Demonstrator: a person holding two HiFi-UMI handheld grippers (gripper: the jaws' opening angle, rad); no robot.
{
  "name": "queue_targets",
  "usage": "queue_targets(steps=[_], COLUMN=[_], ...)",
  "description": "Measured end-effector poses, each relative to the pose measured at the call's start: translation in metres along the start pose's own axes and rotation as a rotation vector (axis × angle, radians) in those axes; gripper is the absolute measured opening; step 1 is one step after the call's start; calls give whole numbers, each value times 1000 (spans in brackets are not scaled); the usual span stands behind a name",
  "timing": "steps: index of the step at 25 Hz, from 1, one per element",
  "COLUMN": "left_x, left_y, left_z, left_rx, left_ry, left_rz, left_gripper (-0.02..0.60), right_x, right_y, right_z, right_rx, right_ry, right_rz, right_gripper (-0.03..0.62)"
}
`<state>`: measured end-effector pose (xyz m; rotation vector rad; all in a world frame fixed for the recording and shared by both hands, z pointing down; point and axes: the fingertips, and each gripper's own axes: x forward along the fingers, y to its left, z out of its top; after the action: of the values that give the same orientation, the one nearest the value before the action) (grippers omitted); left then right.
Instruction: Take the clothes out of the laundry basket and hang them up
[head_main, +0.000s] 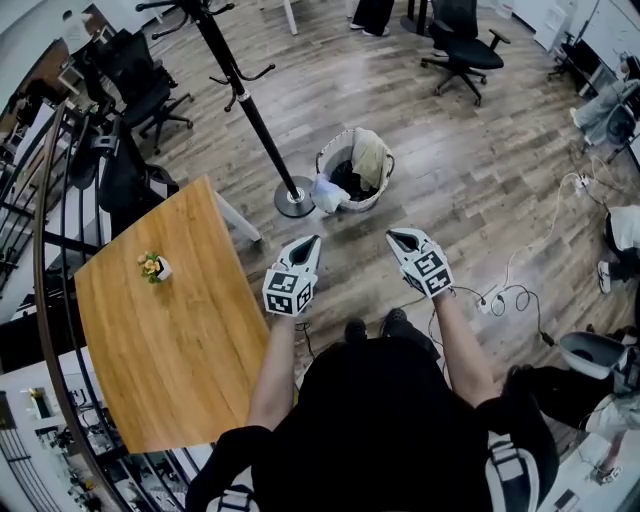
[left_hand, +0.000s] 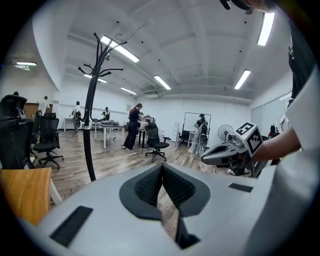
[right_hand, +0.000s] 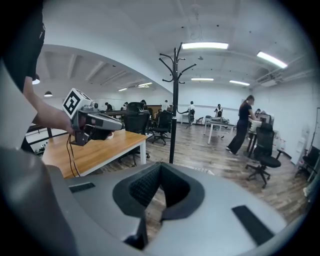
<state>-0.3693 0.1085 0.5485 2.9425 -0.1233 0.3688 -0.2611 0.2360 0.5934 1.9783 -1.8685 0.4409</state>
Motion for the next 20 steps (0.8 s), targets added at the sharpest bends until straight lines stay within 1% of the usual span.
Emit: queue_targets(steps=[8,12,17,20], left_x=[-3,-7,-9,-10], left_y=[7,5,6,7], left_z=[7,9,11,11], left_rx=[8,9,12,10], left_ry=[-6,-29,-35,-34], left_rz=[-11,-30,-28,-29], left_gripper=[21,23,25,25], right_x=[9,10,10,10], right_y=[6,9,10,12], right_z=[10,11,15,17], right_rx=[2,-1,-4,-4], right_ry=[-11,-10,-28,-39], right_rz=[5,6,-5,-9], right_gripper=[9,9,9,52])
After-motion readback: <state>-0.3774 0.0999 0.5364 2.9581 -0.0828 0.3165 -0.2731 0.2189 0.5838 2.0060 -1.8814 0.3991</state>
